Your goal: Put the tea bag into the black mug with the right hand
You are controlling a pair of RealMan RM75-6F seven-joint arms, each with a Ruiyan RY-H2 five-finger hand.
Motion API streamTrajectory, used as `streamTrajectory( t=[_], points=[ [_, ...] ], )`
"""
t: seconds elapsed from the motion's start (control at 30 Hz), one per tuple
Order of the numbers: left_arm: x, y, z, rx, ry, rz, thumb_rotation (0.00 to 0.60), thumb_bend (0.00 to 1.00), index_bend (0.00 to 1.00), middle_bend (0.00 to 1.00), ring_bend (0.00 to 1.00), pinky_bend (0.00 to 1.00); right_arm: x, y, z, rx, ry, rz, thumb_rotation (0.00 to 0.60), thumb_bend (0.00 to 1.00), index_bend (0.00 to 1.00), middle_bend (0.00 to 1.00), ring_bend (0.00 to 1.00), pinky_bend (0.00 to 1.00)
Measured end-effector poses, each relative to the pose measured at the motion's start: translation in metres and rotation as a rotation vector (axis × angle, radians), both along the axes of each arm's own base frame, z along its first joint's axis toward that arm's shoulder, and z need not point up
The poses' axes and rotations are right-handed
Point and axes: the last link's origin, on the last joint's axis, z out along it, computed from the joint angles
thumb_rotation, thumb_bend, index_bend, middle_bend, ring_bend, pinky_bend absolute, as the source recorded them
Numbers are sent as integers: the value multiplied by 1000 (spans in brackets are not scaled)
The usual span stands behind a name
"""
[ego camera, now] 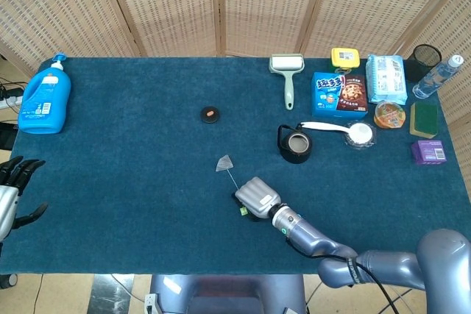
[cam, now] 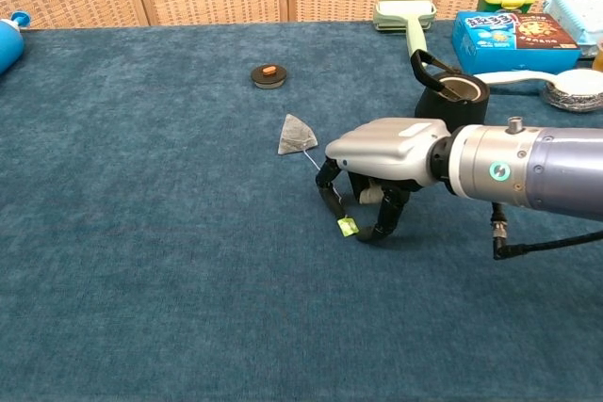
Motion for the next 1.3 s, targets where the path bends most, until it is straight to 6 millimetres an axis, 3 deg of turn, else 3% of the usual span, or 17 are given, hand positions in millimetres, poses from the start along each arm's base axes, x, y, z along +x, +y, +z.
streamTrajectory(
  t=[0.3, 0.63, 1.3],
  points=[
    [-2, -1, 1, 3, -5, 3, 600, 283, 163, 189, 102, 128, 4, 0, 2, -9, -9, 2, 600, 362, 510, 1000, 1000, 1000],
    [-1, 0, -1, 2, -6, -3, 600, 283, 163, 189, 102, 128, 5, -3, 17, -36, -43, -12, 600, 372, 518, 1000, 1000, 1000],
    [7, 0, -20, -47, -37, -19, 600, 283, 163, 189, 102, 128, 4, -21, 109, -152, -241, -106, 600, 378, 528, 1000, 1000, 1000]
  ],
)
